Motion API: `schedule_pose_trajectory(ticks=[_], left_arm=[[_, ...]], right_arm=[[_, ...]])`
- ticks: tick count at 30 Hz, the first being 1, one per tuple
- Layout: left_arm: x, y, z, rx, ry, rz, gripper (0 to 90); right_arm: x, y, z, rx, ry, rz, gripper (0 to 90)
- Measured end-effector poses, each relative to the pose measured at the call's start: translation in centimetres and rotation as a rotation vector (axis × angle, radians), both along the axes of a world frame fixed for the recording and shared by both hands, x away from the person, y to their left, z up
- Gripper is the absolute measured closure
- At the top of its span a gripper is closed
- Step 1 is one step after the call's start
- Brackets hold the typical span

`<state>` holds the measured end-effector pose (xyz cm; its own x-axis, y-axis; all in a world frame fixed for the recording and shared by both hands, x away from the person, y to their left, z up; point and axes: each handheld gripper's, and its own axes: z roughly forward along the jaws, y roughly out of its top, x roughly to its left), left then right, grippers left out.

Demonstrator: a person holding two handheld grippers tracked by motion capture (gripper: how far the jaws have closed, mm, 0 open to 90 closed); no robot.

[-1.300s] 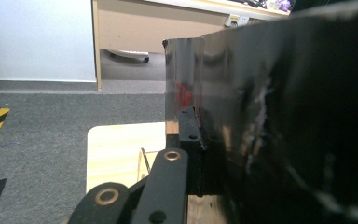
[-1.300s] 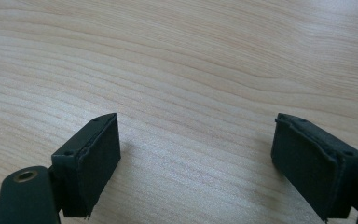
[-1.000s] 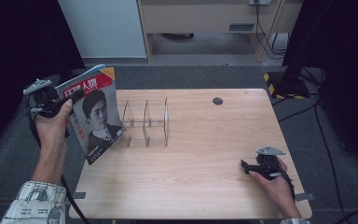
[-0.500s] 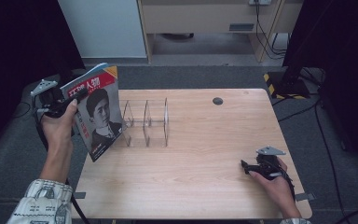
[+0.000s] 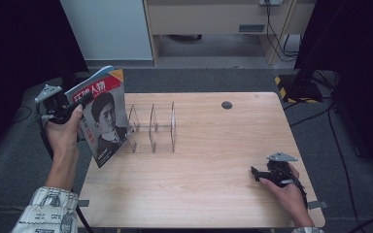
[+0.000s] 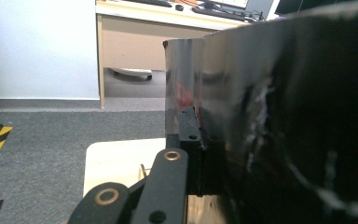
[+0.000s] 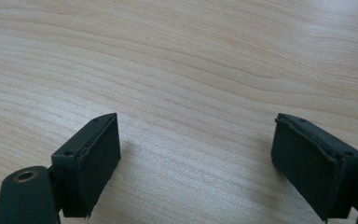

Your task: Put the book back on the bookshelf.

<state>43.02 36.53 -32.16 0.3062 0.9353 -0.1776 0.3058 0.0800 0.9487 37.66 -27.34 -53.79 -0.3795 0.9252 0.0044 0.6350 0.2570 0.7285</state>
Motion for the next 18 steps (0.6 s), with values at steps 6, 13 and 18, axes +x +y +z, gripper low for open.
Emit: schedule_pose_trajectory(ticks=[6, 13, 18], left_arm=[[-0.2, 0.0, -0.5, -0.009, -0.025, 0.003, 86.3], [-0.6, 0.2, -1.0, -0.013, -0.053, 0.005, 86.3], [-0.6, 0.0, -1.4, -0.002, -0.052, 0.009, 86.2]], right_arm=[[0.0, 0.0, 0.0, 0.000, 0.000, 0.000, 15.9], [-0.1, 0.0, 0.0, 0.001, -0.001, 0.003, 15.9], [0.0, 0.0, 0.0, 0.002, -0.001, 0.001, 15.9]])
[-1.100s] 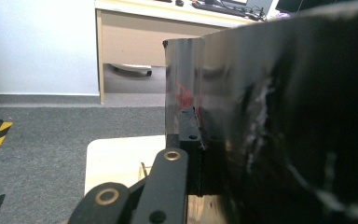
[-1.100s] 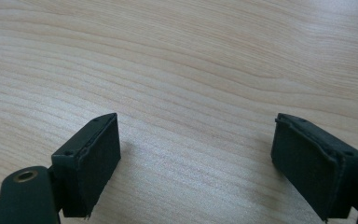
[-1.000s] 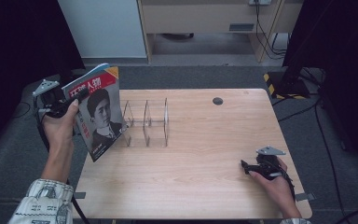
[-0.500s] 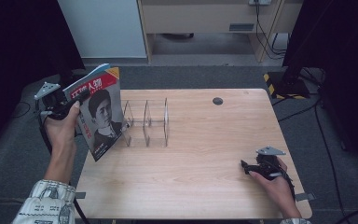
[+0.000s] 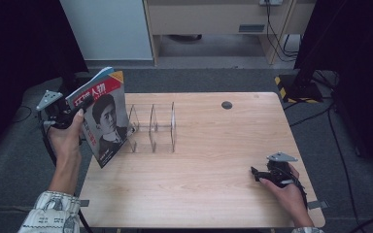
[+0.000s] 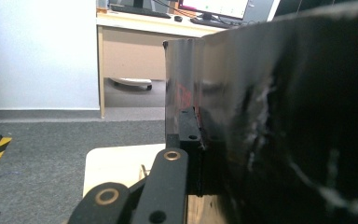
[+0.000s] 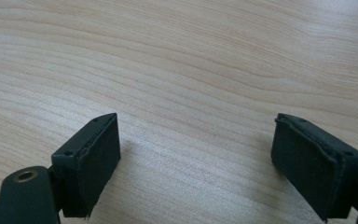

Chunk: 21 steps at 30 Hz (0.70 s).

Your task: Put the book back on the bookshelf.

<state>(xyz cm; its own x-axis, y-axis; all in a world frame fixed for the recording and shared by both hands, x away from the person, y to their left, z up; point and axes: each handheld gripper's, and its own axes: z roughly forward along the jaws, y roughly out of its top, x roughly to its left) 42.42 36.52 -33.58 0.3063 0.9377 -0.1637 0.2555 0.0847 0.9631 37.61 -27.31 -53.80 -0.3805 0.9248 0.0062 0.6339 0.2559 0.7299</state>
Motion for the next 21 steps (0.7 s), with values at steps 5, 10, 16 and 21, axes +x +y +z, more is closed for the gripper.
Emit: schedule_pose_trajectory(ticks=[5, 10, 16, 21], left_arm=[[0.0, -0.3, -0.1, 0.001, -0.006, 0.006, 86.2], [-0.1, -0.5, 0.0, 0.002, -0.015, 0.016, 86.2], [-0.2, -0.9, -0.3, 0.009, -0.027, 0.027, 86.2], [-0.3, -1.2, -0.8, 0.006, -0.036, 0.030, 86.2]], right_arm=[[0.0, 0.0, 0.0, -0.001, 0.001, 0.002, 15.9], [0.0, 0.0, 0.0, -0.001, 0.001, 0.003, 15.9], [0.0, 0.0, 0.0, -0.001, 0.000, 0.003, 15.9], [0.0, 0.0, 0.0, -0.001, 0.001, 0.003, 15.9]])
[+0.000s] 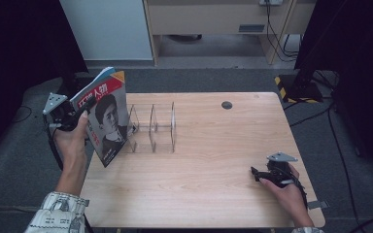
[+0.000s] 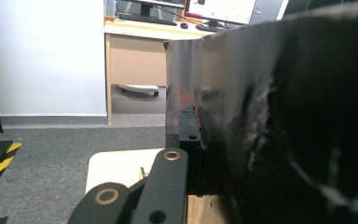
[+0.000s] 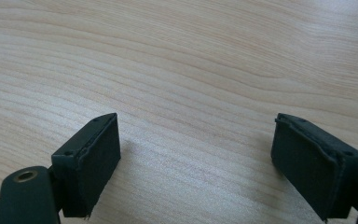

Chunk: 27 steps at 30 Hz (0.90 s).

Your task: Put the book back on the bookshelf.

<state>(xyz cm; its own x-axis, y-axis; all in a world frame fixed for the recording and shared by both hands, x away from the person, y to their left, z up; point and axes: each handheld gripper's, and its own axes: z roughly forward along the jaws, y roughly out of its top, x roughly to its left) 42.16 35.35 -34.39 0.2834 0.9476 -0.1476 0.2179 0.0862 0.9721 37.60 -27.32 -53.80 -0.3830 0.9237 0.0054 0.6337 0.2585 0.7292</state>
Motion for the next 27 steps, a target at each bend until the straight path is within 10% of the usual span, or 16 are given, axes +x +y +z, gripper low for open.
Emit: schedule_pose_trajectory(ticks=[27], left_arm=[[-1.3, 0.3, -2.3, -0.053, -0.081, 0.001, 86.1]], right_arm=[[0.0, 0.0, 0.0, 0.000, -0.001, 0.001, 15.9]])
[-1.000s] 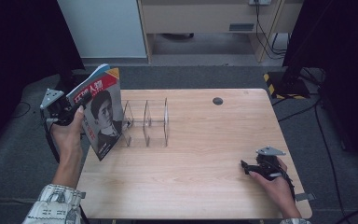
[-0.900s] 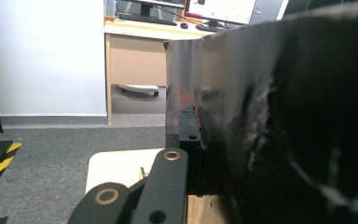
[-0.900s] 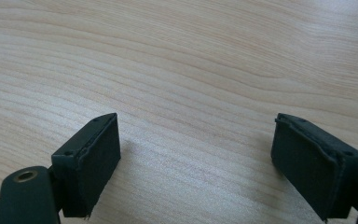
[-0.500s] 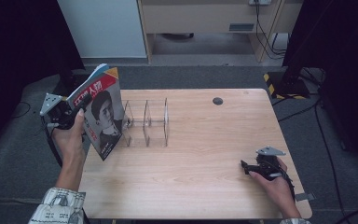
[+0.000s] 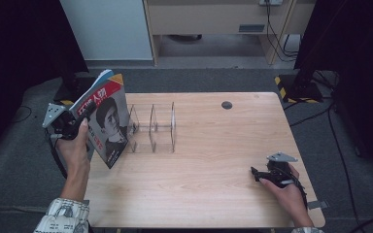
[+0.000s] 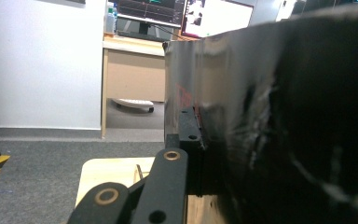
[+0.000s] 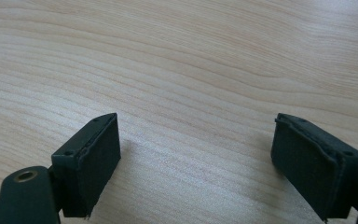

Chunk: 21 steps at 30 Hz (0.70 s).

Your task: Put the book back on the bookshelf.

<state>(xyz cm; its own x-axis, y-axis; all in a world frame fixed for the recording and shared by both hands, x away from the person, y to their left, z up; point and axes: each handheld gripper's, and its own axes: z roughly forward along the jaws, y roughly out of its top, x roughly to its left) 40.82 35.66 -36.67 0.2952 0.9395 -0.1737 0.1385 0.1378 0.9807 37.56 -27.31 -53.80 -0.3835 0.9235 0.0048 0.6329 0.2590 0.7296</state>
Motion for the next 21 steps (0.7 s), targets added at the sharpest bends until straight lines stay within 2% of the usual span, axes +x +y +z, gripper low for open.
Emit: schedule_pose_trajectory(ticks=[21], left_arm=[[0.16, -0.49, -0.86, -0.004, -0.024, 0.011, 86.1]], right_arm=[[-0.02, 0.02, 0.00, 0.001, 0.000, -0.001, 15.9]])
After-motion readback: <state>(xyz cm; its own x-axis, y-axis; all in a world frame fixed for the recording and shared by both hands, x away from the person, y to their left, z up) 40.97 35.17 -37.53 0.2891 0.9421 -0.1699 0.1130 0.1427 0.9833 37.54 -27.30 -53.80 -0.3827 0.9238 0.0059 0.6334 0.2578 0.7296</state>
